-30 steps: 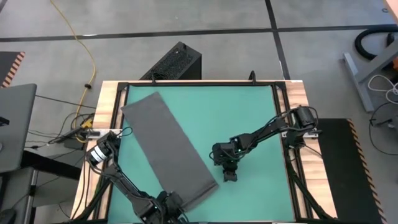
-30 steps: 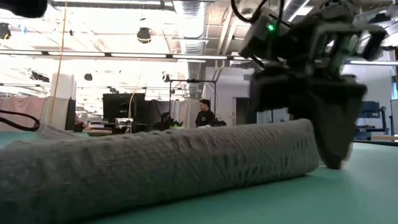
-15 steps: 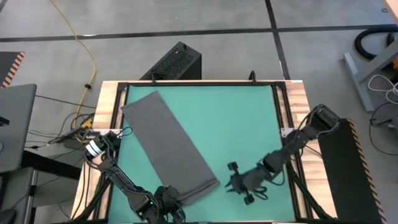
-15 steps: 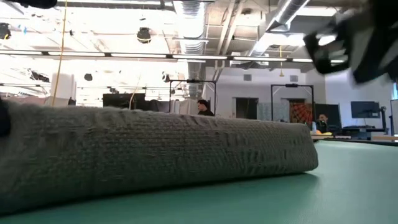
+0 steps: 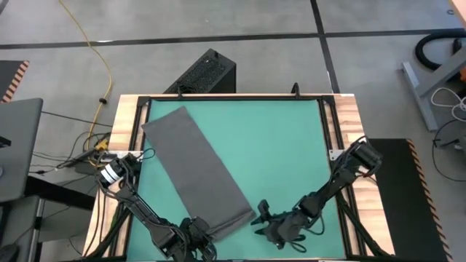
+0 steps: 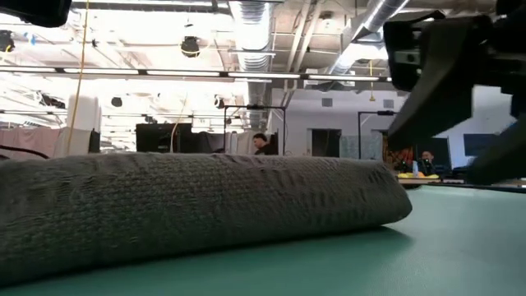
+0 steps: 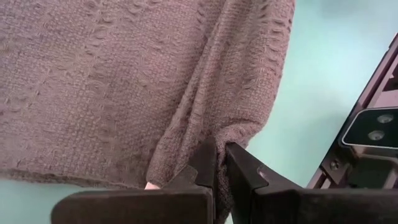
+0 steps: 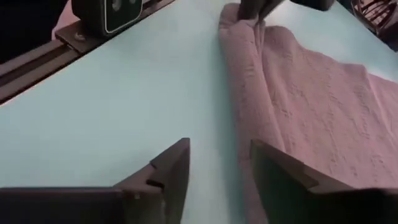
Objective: Roll towel
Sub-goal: Roll the gray towel
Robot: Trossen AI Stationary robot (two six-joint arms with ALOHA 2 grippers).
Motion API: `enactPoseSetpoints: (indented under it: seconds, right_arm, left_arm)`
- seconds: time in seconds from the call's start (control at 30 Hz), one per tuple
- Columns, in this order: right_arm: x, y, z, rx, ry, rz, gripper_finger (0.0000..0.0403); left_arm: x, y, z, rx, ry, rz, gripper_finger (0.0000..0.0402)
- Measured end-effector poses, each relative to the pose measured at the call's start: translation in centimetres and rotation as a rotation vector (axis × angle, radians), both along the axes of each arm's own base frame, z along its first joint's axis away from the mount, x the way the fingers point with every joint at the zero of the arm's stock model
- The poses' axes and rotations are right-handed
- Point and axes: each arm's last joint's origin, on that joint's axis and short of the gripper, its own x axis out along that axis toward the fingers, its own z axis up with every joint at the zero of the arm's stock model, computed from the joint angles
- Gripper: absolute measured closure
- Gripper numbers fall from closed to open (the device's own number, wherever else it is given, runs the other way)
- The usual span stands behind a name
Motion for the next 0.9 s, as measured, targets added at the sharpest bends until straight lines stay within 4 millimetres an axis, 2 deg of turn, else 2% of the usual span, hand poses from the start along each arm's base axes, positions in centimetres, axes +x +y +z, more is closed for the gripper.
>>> enactPoseSetpoints:
  seconds: [0.2,0.67,0.9]
  right_arm:
    - [1.0,-0.7,-0.1,-0.037,0.035,-0.046,0.0163]
    - [1.5,-1.6,-0.4,-0.070,0.061,-0.067,0.0163]
    - [0.7,-0.6,0.5,-0.052,0.031,-0.032,0.0163]
  left_arm:
    - [-0.1,0.0,0.0,0.004,0.010,-0.005,0.0401]
    - [-0.1,0.0,-0.1,0.009,0.006,-0.006,0.0401]
    - [0.0,0.0,-0.1,0.010,0.006,-0.008,0.0401]
